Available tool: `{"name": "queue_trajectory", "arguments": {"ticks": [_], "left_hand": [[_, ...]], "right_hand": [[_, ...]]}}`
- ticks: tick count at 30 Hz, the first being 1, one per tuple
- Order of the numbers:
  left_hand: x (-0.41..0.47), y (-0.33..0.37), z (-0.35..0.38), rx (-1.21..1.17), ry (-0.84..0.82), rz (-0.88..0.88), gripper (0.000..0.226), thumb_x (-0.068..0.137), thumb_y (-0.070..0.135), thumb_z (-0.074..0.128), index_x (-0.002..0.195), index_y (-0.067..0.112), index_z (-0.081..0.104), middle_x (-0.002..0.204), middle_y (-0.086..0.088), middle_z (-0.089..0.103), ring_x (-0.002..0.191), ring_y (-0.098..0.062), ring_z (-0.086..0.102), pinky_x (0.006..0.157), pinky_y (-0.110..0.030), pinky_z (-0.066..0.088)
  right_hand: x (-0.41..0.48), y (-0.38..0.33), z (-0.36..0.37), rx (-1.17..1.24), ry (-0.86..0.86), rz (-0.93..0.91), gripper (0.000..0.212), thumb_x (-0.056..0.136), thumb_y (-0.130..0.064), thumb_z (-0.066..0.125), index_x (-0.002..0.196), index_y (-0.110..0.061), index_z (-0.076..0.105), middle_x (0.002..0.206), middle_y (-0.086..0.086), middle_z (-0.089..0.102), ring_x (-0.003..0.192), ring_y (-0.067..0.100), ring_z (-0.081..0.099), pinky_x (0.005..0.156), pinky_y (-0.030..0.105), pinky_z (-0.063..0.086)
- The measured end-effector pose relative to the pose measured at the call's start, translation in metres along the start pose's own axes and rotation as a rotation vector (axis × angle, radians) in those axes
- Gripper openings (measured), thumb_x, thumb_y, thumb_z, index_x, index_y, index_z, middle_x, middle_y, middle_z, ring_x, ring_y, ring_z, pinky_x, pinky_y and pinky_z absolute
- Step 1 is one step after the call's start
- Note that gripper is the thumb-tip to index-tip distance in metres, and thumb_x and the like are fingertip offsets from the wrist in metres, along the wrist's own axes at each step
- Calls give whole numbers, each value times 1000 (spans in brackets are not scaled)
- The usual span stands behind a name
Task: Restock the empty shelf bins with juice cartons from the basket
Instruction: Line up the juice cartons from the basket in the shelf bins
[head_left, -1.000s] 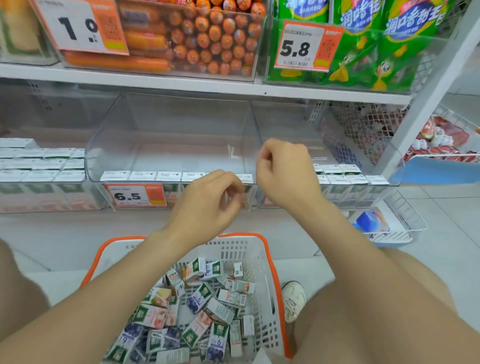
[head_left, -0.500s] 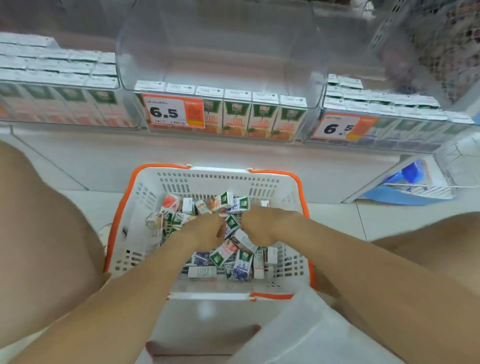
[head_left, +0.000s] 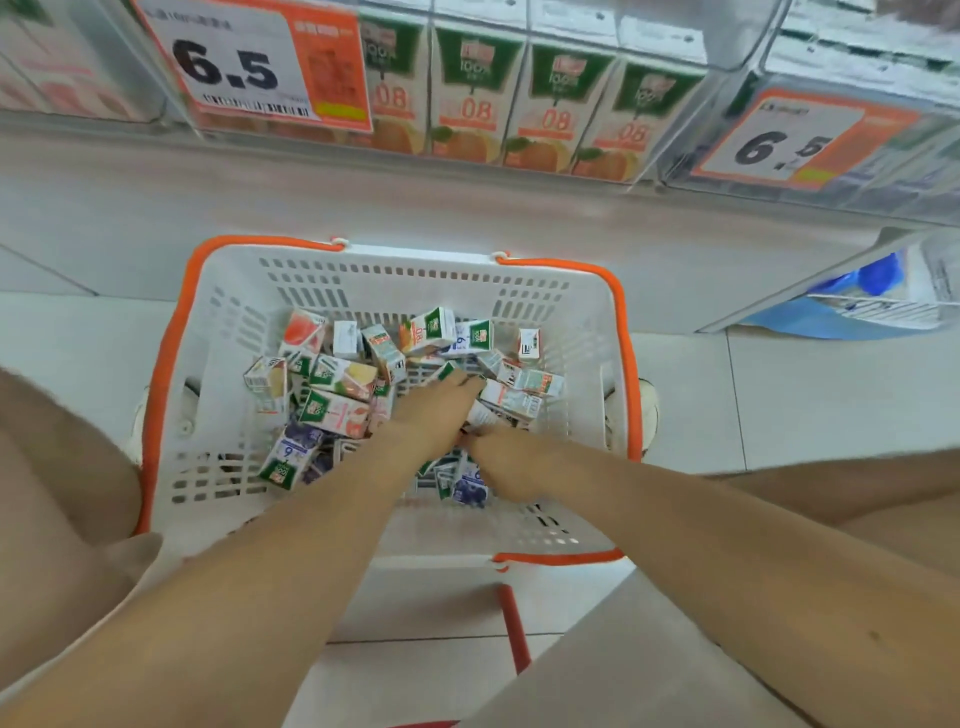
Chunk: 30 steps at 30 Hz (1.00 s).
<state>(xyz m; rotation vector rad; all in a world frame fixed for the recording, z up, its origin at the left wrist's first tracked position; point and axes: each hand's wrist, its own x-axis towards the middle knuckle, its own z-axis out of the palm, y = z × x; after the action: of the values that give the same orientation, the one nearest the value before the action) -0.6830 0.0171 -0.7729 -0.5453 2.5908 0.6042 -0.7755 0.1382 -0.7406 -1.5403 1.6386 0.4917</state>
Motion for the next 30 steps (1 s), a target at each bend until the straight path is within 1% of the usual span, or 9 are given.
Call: {"name": "queue_trajectory", "arguments": {"ticks": [4, 7, 11, 15, 20, 23, 26, 28, 30], "left_hand": [[6, -4, 9, 21, 84, 6, 58, 79, -10, 74, 130, 15, 60, 131, -5, 55, 113, -28, 61, 85, -44, 56], [2, -13, 11, -201, 67, -11, 38, 86, 0, 70, 116, 21, 61, 116, -2, 60, 104, -27, 59, 82, -43, 52], [-12, -28, 9, -522, 55, -94, 28, 88, 8, 73, 102, 25, 55, 96, 1, 62, 87, -25, 59, 70, -37, 48], [-27, -38, -6, -767, 96, -201, 37, 88, 18, 84, 118, 18, 62, 121, 2, 63, 114, -18, 59, 90, -30, 45], [-50, -47, -17, -799, 158, -320, 42, 95, 20, 77, 134, 21, 62, 152, -6, 53, 144, -23, 47, 107, -34, 43], [-63, -47, -24, -759, 114, -296, 44, 99, 27, 73, 140, 20, 60, 154, -5, 52, 143, -25, 48, 106, -31, 39], [-75, -41, -43, -769, 83, -268, 42, 101, 30, 70, 140, 19, 60, 146, -4, 56, 122, -22, 59, 93, -27, 42], [-83, -34, -64, -793, 52, -243, 39, 99, 30, 72, 136, 20, 63, 137, -3, 60, 103, -18, 63, 81, -28, 46], [-91, -26, -90, -825, -1, -226, 40, 97, 30, 75, 135, 22, 64, 131, 3, 56, 109, -17, 59, 85, -30, 45]], "right_hand": [[9, -5, 13, -12, -29, -5, 62, 93, -12, 59, 150, 0, 37, 145, 25, 43, 123, 41, 48, 100, 53, 51], [4, -13, 13, -10, 0, 1, 63, 93, -15, 62, 148, -4, 35, 146, 21, 31, 131, 43, 33, 111, 54, 38], [-1, -21, 14, -36, 41, -48, 67, 89, -15, 68, 147, -3, 37, 143, 19, 30, 130, 42, 38, 111, 50, 35], [-6, -19, 7, -44, 89, -76, 67, 84, 0, 70, 143, 2, 39, 141, 21, 30, 101, 33, 55, 76, 37, 42], [-14, -18, 5, -67, 176, -19, 65, 83, 6, 71, 139, -2, 41, 128, 21, 51, 114, 35, 53, 89, 39, 45], [-20, -23, -4, -3, 153, 22, 64, 86, 8, 67, 142, 0, 37, 108, 16, 63, 96, 30, 61, 73, 36, 44], [-29, -23, -32, 122, 134, 55, 63, 87, 8, 68, 139, 0, 34, 91, 7, 52, 85, 25, 57, 60, 33, 43], [-42, -22, -61, 174, 152, 66, 59, 90, 2, 69, 139, -1, 36, 104, 12, 56, 91, 26, 58, 60, 32, 44], [-58, -21, -92, 211, 185, 57, 56, 94, -6, 67, 142, -5, 39, 122, 16, 57, 101, 30, 59, 72, 36, 50]]}}
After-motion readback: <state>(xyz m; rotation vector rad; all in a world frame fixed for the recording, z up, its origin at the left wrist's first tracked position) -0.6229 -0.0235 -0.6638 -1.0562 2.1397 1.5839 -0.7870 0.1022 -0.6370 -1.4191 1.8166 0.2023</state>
